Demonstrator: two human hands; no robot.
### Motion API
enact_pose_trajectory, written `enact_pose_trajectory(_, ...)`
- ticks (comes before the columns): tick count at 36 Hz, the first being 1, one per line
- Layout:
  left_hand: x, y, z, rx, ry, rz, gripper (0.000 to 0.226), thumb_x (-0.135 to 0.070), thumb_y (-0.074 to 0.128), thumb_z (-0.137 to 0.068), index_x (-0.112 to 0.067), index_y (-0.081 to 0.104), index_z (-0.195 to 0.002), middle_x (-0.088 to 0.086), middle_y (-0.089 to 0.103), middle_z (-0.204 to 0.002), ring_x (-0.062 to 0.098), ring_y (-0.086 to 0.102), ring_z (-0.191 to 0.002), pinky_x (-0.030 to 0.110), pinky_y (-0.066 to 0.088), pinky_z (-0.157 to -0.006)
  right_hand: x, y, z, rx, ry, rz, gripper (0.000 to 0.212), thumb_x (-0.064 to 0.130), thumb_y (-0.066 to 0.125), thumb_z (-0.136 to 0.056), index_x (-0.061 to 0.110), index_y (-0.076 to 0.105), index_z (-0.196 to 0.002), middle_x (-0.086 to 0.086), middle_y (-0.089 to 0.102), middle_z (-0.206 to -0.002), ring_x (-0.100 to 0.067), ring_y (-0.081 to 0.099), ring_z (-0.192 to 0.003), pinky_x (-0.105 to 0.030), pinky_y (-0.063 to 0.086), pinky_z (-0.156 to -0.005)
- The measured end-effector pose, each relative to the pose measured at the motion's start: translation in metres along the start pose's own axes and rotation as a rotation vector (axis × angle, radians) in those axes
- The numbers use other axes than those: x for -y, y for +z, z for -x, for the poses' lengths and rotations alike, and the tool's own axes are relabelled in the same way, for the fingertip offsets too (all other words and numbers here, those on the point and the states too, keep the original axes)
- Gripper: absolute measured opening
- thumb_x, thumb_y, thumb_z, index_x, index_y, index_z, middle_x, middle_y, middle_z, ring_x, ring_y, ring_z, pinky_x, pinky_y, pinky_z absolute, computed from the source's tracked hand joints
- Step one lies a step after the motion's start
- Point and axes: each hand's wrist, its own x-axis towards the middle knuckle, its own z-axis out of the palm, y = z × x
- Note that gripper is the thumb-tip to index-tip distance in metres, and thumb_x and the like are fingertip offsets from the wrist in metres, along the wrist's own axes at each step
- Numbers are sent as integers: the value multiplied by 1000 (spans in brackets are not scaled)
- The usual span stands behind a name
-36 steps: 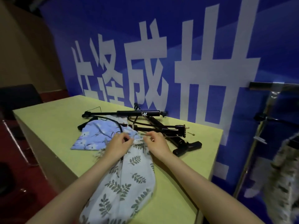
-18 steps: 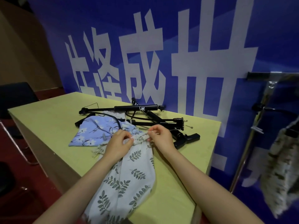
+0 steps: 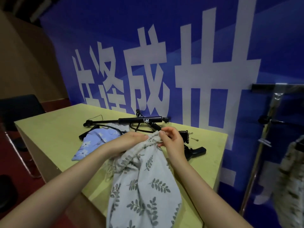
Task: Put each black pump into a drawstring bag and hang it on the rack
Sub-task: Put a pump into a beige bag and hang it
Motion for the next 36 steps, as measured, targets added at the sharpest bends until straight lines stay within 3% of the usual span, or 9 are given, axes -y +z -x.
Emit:
enact_pose_trajectory(6,-30,-49,-2,-332,52,390,33,-36,55,-97,-10,69,-111,15,73,-98,32,69,-92,38,53,-78,46,12,-25,-15,-107,91,5,18,63,-92,14,62,-95,4,54,-71,-4,48,-58,-15,42,-54)
enact_pose_trajectory(9,-55,-81,2,-549,151,532,27,-34,55,-97,-12,68,-89,6,66,-71,23,62,-67,29,50,-60,84,30,-38,121,-124,73,17,23,58,-96,10,65,-88,4,55,-62,-6,47,-51,-19,39,-48)
enact_pose_trajectory(11,-73,-96,3,-655,198,546,31,-34,52,-99,-16,55,-74,4,56,-65,19,54,-58,25,44,-52,105,47,-44,204,-110,23,22,25,56,-97,9,66,-88,3,59,-64,-5,52,-51,-18,41,-48)
enact_pose_trajectory(14,-95,-102,7,-732,271,462,35,-38,48,-99,-11,61,-80,3,57,-66,17,55,-58,28,48,-54,125,71,-52,268,-157,12,23,30,54,-98,11,65,-94,3,60,-73,-4,54,-59,-19,43,-53)
enact_pose_trajectory(16,-101,-94,7,-738,281,359,37,-39,46,-98,-10,68,-91,3,66,-75,19,62,-67,33,51,-65,128,80,-54,279,-193,55,24,34,53,-98,14,65,-98,5,62,-79,-6,56,-66,-21,46,-60)
enact_pose_trajectory(21,-80,-49,-6,-661,220,390,27,-32,44,-101,-22,62,-83,4,67,-89,21,63,-84,38,51,-78,89,78,-54,212,-119,65,23,34,59,-95,14,66,-103,-1,70,-89,-17,67,-82,-28,56,-70)
enact_pose_trajectory(26,-48,-1,-28,-582,38,613,31,-23,41,-100,-6,67,-105,21,70,-100,36,68,-90,44,56,-80,32,44,-36,165,96,-35,23,29,61,-94,8,69,-98,-13,72,-94,-23,67,-85,-33,54,-75)
enact_pose_trajectory(30,-24,32,-44,-501,-53,686,37,-32,38,-101,-10,68,-98,14,73,-90,29,68,-82,34,54,-72,6,18,-27,159,223,-142,36,33,62,-92,2,69,-107,-18,73,-100,-36,70,-95,-44,57,-84)
enact_pose_trajectory(36,5,57,-62,-412,68,692,55,-61,57,-86,-15,68,-114,7,73,-106,22,68,-104,40,49,-99,-4,2,-37,101,203,-191,42,40,62,-91,6,70,-115,-16,72,-110,-30,67,-108,-50,47,-102)
